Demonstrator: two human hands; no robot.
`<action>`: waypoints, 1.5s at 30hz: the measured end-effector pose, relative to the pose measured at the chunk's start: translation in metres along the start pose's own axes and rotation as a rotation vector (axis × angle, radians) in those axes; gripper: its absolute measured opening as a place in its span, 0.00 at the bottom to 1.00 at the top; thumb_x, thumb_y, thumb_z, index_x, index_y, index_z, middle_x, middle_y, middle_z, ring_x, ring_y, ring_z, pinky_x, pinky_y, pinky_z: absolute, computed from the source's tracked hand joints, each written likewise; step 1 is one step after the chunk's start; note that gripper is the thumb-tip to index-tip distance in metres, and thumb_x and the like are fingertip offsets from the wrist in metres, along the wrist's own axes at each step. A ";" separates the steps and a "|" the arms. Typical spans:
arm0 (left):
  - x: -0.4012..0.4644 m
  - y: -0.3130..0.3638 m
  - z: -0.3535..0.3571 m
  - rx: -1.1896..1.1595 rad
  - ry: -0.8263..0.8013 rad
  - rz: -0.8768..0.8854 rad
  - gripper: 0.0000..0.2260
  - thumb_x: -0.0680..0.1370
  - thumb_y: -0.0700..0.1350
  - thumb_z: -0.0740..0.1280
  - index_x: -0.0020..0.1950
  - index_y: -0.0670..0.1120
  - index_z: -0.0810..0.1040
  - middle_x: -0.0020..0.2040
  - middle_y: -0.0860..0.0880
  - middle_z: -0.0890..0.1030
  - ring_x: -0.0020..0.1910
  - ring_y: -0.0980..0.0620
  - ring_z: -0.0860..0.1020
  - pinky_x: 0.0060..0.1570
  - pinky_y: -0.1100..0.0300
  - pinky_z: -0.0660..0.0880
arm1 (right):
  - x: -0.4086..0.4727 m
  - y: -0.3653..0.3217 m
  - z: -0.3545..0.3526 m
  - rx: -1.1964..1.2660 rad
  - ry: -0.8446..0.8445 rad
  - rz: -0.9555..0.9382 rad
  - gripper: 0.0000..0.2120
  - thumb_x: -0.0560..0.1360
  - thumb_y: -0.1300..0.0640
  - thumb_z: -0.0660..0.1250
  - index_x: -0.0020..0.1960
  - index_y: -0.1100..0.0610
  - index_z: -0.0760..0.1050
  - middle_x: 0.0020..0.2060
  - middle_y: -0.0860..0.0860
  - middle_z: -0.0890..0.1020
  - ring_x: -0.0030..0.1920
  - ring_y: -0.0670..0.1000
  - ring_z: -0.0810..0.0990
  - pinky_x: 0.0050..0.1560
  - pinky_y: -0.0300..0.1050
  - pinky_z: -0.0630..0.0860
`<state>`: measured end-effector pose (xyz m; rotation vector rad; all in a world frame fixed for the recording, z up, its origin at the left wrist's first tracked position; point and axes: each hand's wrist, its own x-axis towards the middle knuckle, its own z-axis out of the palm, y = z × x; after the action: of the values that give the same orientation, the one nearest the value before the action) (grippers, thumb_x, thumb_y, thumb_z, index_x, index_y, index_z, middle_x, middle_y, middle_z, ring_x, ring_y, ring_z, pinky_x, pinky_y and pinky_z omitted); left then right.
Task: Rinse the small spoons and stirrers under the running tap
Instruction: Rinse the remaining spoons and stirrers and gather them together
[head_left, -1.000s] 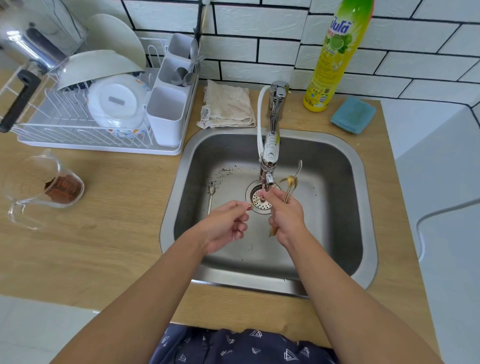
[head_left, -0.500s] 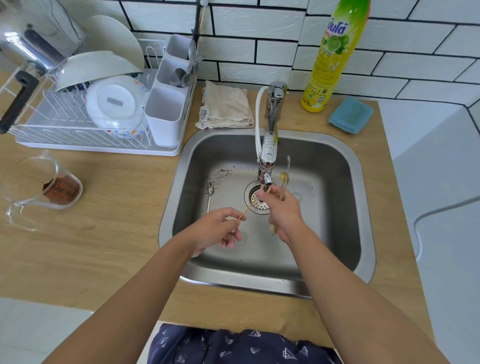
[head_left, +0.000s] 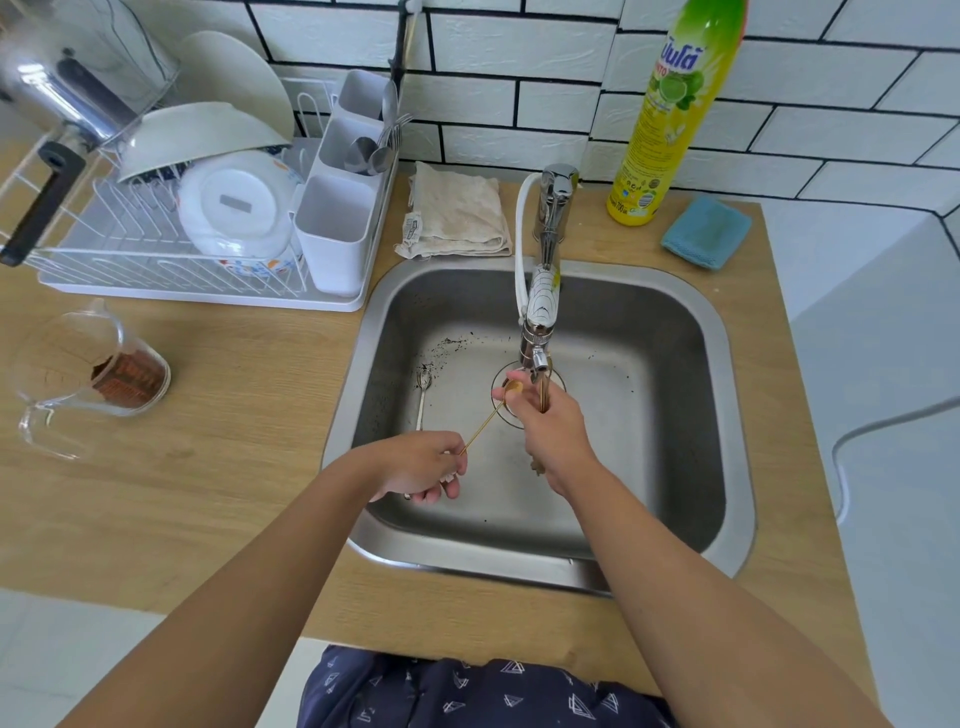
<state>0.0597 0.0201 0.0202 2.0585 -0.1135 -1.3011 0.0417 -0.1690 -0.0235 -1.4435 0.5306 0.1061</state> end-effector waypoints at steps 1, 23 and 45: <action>0.000 0.000 0.001 0.001 -0.005 0.001 0.08 0.82 0.40 0.55 0.48 0.44 0.73 0.41 0.45 0.80 0.31 0.50 0.72 0.32 0.59 0.67 | -0.001 -0.002 -0.001 0.026 0.009 -0.011 0.05 0.80 0.60 0.69 0.52 0.51 0.82 0.44 0.47 0.89 0.31 0.35 0.79 0.29 0.27 0.69; 0.062 0.051 0.040 -0.925 0.301 0.245 0.05 0.82 0.40 0.65 0.52 0.39 0.77 0.43 0.42 0.84 0.38 0.52 0.85 0.37 0.64 0.80 | 0.012 -0.015 -0.057 0.479 0.292 0.122 0.12 0.83 0.49 0.66 0.47 0.57 0.77 0.49 0.54 0.88 0.19 0.41 0.57 0.20 0.35 0.55; 0.034 0.046 0.078 -0.125 0.802 0.625 0.11 0.72 0.38 0.76 0.53 0.44 0.86 0.45 0.57 0.79 0.45 0.64 0.77 0.48 0.76 0.67 | 0.004 -0.025 -0.018 0.667 0.014 0.182 0.18 0.85 0.45 0.57 0.42 0.55 0.69 0.33 0.48 0.84 0.30 0.45 0.73 0.30 0.38 0.75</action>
<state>0.0243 -0.0678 0.0011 2.0419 -0.2716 -0.0777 0.0498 -0.1909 -0.0026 -0.7462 0.6342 0.0546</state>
